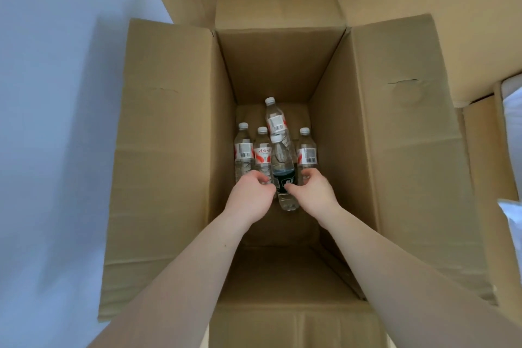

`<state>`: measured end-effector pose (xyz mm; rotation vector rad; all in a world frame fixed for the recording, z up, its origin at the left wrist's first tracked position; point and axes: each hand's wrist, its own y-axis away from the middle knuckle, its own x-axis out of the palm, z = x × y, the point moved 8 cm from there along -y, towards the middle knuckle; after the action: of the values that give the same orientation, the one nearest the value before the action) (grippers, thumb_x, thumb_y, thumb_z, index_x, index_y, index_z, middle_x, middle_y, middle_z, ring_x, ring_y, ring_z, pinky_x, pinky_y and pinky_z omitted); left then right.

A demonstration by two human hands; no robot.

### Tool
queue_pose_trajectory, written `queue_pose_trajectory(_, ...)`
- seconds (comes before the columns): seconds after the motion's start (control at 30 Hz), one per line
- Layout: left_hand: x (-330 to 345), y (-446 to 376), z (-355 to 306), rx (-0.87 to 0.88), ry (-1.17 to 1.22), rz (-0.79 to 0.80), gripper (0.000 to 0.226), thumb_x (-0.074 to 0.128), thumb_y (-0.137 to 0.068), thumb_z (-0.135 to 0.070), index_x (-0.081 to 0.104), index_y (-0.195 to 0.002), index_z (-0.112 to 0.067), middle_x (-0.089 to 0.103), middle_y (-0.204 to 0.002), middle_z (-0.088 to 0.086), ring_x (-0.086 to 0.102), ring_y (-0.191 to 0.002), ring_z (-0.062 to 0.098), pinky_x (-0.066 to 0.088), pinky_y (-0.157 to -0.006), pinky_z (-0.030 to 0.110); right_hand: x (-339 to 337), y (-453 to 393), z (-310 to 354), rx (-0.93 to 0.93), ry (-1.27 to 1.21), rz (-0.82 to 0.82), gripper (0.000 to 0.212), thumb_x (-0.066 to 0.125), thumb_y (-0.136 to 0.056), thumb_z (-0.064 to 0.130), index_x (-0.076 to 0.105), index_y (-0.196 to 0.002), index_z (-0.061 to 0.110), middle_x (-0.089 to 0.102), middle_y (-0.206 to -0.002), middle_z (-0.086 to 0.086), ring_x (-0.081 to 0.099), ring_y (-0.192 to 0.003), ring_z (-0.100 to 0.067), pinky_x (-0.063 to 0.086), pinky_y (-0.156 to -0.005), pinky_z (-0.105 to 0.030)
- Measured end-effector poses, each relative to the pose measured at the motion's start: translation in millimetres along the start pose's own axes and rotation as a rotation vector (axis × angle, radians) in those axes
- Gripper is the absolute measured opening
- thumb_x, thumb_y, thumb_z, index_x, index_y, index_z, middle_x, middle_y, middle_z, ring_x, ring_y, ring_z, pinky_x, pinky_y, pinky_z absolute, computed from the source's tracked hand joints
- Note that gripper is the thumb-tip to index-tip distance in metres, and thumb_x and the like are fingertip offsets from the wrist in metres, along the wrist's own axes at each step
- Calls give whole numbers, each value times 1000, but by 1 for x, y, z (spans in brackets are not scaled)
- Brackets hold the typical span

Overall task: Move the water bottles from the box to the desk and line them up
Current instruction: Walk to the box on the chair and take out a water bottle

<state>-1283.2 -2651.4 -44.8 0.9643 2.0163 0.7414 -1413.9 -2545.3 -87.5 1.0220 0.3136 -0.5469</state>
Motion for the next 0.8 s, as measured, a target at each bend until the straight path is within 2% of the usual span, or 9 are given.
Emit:
queue_pose_trajectory(0.17,-1,-33,10,-127,161,-120,20,55,-101,-24,63,-119,-22,63,-99,-7,61,-88,10,55,-75,29,17,-41,-6,40,-39,-17,61,78,-84,31,50,-137,18,56,-133,-5,58,-119,-25,53,-101,-47)
queue_pose_trajectory(0.33,5,-57,24,-248,278,-176,11,54,-101,-22,61,-109,-24,65,-99,-3,63,-90,16,59,-85,39,37,-77,-6,66,-15,-22,73,83,-78,34,47,-141,19,52,-138,-6,53,-127,-28,49,-105,-49)
queue_pose_trajectory(0.43,10,-71,31,-324,360,-201,9,55,-100,-21,58,-106,-27,64,-102,-3,63,-93,17,58,-89,42,50,-93,-12,111,-23,-21,80,84,-79,32,40,-145,17,44,-145,-9,47,-133,-31,43,-111,-48)
queue_pose_trajectory(0.53,14,-82,35,-351,395,-216,8,55,-100,-23,57,-105,-29,65,-105,-3,64,-98,19,57,-91,43,56,-104,-23,167,-54,-39,84,86,-76,33,40,-144,18,44,-146,-10,47,-134,-31,42,-111,-49)
queue_pose_trajectory(0.7,18,-95,44,-369,415,-246,7,55,-100,-23,56,-102,-30,61,-95,-8,61,-91,14,57,-89,41,67,-120,-34,184,-31,-46,88,87,-75,34,38,-146,17,47,-146,-10,46,-136,-33,43,-111,-51)
queue_pose_trajectory(0.8,19,-98,48,-372,413,-272,11,55,-100,-22,55,-95,-33,62,-94,-8,62,-93,17,58,-88,40,73,-126,-37,195,-68,-67,91,86,-75,31,32,-147,17,47,-146,-10,45,-137,-34,42,-110,-50)
